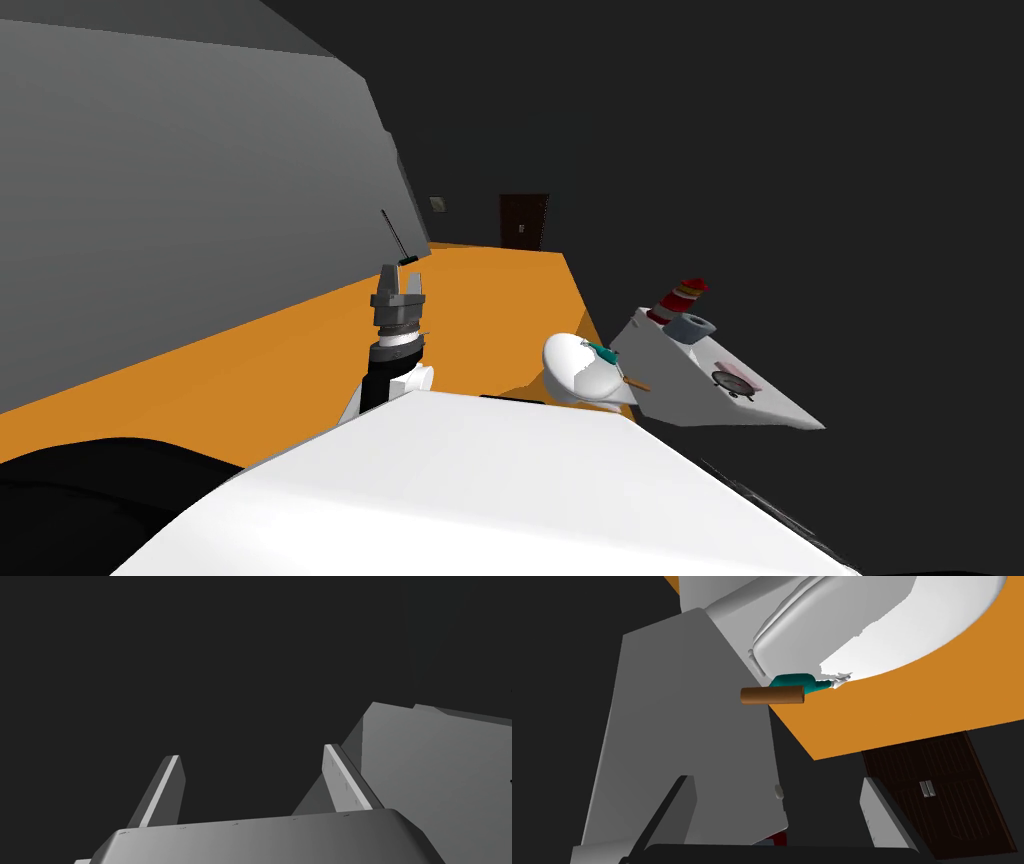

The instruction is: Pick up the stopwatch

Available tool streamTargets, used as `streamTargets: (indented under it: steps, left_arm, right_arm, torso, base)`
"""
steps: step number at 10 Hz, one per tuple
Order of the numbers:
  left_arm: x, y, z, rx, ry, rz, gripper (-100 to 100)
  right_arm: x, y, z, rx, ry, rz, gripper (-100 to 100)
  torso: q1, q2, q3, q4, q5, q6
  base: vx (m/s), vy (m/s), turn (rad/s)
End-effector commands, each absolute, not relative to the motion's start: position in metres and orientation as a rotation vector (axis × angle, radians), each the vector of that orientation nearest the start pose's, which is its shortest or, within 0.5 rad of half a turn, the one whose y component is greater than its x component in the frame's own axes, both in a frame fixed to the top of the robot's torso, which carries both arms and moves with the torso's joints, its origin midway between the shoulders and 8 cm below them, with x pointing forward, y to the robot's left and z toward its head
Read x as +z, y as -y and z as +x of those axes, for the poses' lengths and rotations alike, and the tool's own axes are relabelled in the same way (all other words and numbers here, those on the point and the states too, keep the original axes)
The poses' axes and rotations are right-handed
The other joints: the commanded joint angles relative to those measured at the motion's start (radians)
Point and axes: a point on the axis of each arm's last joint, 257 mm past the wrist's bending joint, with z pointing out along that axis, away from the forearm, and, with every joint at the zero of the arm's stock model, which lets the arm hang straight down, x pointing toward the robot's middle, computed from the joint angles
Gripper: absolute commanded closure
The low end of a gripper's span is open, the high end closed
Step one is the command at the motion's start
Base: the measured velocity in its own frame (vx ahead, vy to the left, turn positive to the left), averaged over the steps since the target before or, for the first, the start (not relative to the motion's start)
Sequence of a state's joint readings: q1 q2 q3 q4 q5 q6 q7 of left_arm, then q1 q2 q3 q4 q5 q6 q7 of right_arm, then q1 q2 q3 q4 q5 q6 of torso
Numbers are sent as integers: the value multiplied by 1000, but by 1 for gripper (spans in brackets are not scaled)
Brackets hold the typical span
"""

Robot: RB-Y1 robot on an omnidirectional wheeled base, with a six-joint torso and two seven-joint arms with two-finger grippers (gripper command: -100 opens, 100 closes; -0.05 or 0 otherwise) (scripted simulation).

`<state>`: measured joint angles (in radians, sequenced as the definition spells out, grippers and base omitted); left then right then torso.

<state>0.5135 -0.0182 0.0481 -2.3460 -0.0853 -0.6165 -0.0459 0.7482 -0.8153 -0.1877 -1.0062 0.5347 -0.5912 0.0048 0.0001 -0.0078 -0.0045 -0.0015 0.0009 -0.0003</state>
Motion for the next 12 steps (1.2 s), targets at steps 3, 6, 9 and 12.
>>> streamTargets:
  steps: [3,6,9,12]
  left_arm:
    - [69,-276,307,-1187,-543,-455,0]
    - [68,-276,307,-1187,-543,-455,0]
    - [68,-276,307,-1187,-544,-455,0]
    - [69,-276,307,-1187,-543,-455,0]
  right_arm:
    - [-423,676,48,-155,-2373,582,-100]
    - [-407,718,10,-296,-2444,575,-100]
    - [-397,735,-1,-353,-2470,560,-100]
    - [-386,758,-30,-441,-2505,584,-100]
  torso:
    - [1,5,3,1,0,1]
    - [0,4,2,1,0,0]
    - [0,1,1,0,0,1]
    - [0,8,4,2,0,1]
  base:
    - [105,18,53]
    - [139,-1,108]
    - [139,-5,62]
    - [56,-5,47]
